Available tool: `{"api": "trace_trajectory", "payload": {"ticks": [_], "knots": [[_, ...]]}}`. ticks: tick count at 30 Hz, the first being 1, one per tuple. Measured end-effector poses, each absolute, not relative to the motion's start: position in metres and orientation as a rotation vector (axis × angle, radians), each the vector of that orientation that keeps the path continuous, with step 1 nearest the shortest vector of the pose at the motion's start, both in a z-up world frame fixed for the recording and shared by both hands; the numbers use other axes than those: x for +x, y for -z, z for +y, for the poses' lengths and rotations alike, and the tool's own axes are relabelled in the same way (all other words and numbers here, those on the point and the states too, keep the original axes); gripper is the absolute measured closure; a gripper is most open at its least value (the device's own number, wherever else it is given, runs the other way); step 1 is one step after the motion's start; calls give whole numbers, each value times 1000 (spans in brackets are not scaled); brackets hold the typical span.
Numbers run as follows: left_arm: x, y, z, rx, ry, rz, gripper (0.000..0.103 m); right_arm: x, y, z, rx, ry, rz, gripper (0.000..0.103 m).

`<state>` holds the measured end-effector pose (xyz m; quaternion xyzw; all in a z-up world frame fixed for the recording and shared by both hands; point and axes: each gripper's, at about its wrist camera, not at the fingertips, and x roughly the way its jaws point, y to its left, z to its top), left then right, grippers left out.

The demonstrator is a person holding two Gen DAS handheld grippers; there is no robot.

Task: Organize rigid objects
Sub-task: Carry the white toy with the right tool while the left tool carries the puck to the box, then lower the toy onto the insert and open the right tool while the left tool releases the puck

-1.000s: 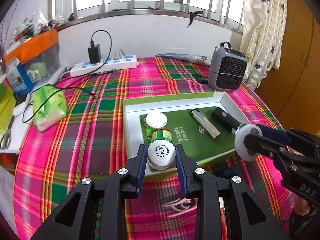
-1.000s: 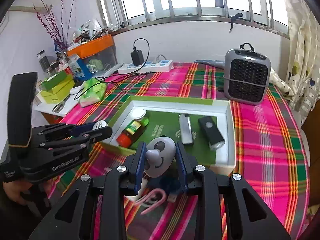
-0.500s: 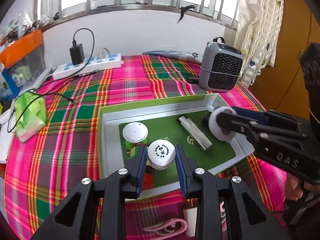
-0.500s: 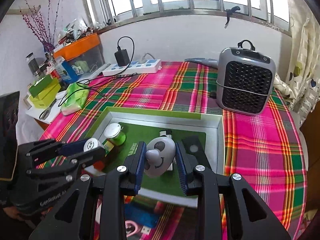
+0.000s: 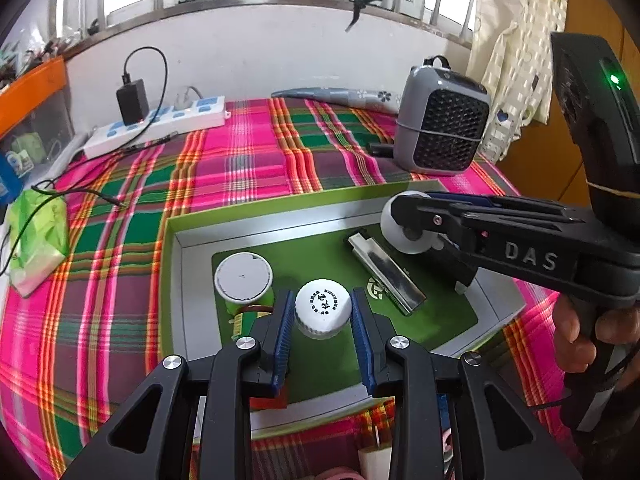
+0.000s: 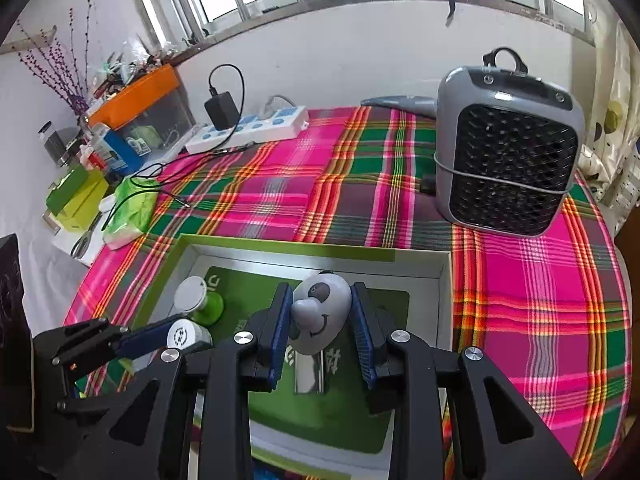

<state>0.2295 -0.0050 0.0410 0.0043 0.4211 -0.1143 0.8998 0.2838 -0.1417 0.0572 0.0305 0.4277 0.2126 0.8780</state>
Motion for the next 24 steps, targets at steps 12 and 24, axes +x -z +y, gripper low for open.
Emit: {"api": "trace_trajectory", "payload": {"ticks": [12,24], "knots": [[241,-30,-10,23,238,902,76,308,-42,-143,60,-410,929,72],[246,-23,-9,18,238,921,75,314,-37,-141,67,-416,935,72]]}}
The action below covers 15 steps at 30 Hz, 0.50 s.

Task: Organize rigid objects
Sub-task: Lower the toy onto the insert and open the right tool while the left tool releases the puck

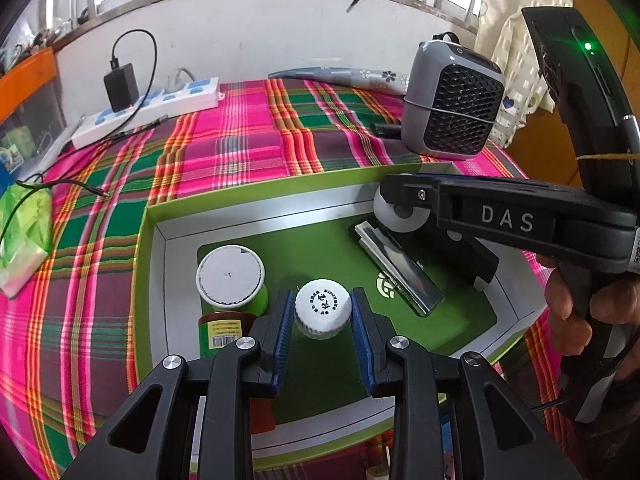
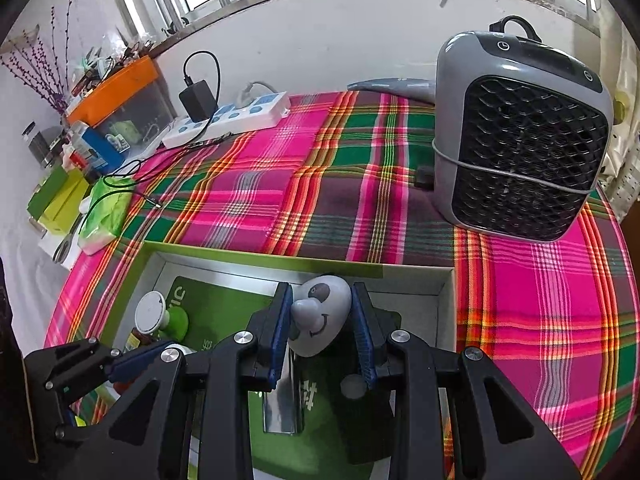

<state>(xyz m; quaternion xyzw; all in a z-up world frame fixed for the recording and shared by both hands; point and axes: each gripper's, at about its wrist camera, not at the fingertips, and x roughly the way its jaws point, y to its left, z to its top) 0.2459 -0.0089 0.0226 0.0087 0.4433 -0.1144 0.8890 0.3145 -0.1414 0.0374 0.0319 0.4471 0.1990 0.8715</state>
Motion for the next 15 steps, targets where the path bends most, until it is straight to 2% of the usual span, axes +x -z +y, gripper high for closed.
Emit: {"api": "trace_trajectory", "payload": {"ticks": [15], "knots": [[249,-17,-12,27,250,940,75,319,-34,-145,125,-440,953,72]]}}
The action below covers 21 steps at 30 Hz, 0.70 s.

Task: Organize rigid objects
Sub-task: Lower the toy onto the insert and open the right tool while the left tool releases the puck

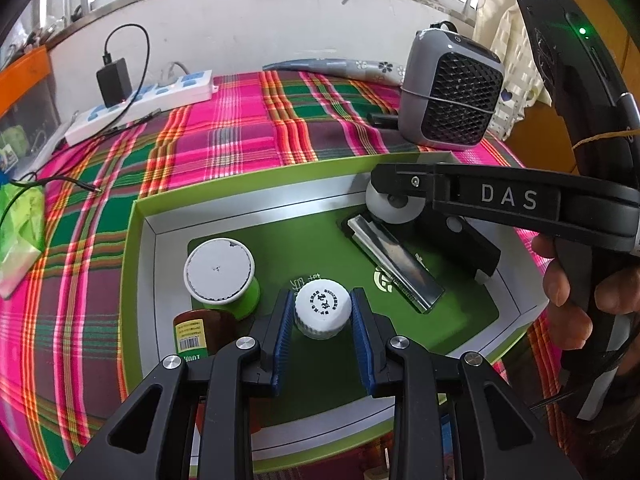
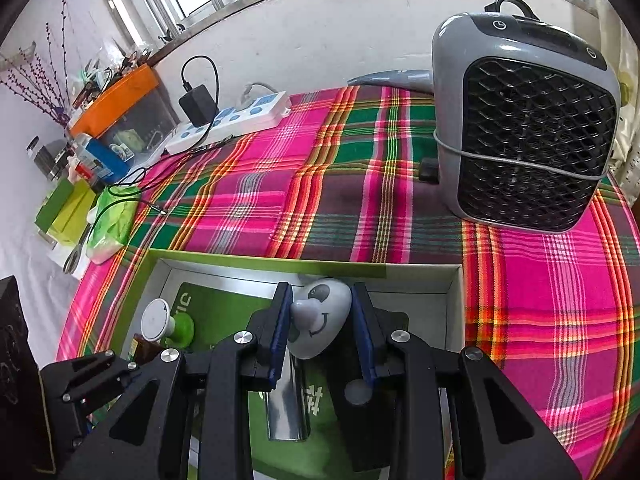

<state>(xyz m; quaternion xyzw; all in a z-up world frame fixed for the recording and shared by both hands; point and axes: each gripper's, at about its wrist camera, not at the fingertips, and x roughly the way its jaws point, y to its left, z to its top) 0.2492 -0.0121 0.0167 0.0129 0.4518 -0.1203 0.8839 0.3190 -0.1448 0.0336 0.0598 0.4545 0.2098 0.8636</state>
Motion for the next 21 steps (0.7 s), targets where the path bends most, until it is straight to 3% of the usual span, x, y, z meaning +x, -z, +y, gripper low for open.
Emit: {"api": "trace_trajectory", "payload": {"ticks": [21], "knots": [[249,-19,-12,30,246,939,72,319,-33,-144,125,-438,950,72]]}}
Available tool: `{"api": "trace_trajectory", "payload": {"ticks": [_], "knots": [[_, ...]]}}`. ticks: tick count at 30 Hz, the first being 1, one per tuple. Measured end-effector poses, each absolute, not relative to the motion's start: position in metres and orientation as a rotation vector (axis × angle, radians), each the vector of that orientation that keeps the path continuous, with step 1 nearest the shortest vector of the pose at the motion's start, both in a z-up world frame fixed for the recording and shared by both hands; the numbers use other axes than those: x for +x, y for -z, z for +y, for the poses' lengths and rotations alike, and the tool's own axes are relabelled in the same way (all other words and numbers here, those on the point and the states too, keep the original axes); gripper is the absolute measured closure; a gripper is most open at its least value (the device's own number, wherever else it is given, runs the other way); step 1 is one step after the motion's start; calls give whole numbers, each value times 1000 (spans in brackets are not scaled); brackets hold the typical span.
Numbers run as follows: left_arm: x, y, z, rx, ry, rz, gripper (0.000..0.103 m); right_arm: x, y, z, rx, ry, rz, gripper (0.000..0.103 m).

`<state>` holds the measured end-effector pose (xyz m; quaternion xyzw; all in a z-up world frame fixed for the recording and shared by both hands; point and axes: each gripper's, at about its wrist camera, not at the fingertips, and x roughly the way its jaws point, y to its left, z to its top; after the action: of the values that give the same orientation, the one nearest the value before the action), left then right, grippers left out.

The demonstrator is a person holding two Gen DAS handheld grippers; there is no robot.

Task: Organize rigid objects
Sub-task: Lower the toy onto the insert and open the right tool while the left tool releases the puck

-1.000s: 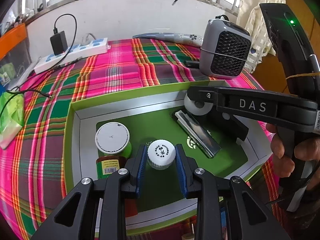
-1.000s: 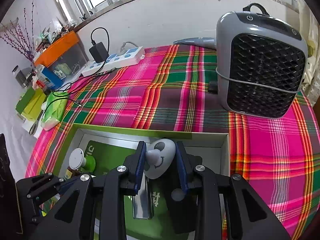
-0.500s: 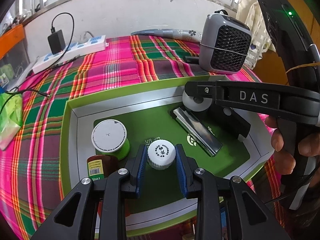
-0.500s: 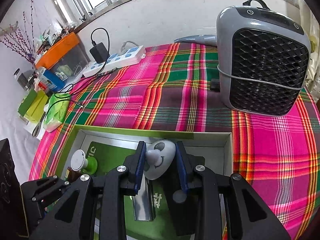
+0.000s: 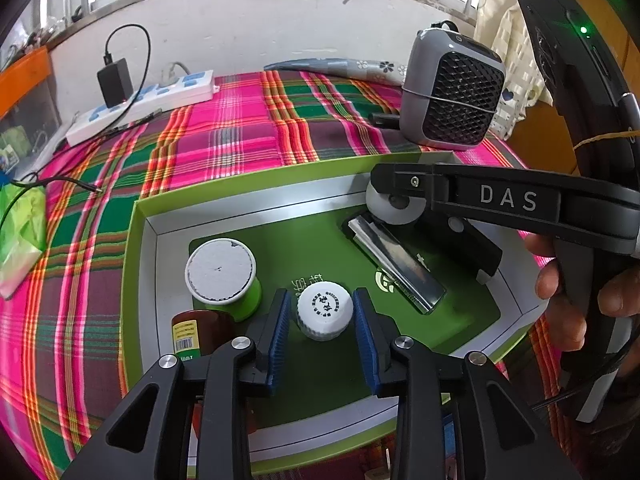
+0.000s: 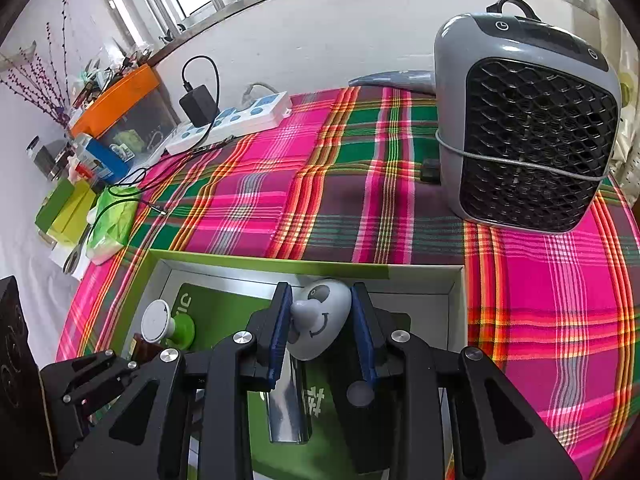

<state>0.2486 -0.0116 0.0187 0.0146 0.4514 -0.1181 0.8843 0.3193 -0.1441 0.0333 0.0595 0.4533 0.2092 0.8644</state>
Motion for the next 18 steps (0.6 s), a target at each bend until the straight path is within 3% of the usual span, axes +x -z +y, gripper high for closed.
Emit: {"api": "trace_trajectory", "payload": {"ticks": [5,18], "knots": [[246,-22,-12,34,245,927,72,319,-34,-145,132,-430,944,66],[241,-25,-12,41,241,916,72,315,-37,-148,130,-417,934,65]]}}
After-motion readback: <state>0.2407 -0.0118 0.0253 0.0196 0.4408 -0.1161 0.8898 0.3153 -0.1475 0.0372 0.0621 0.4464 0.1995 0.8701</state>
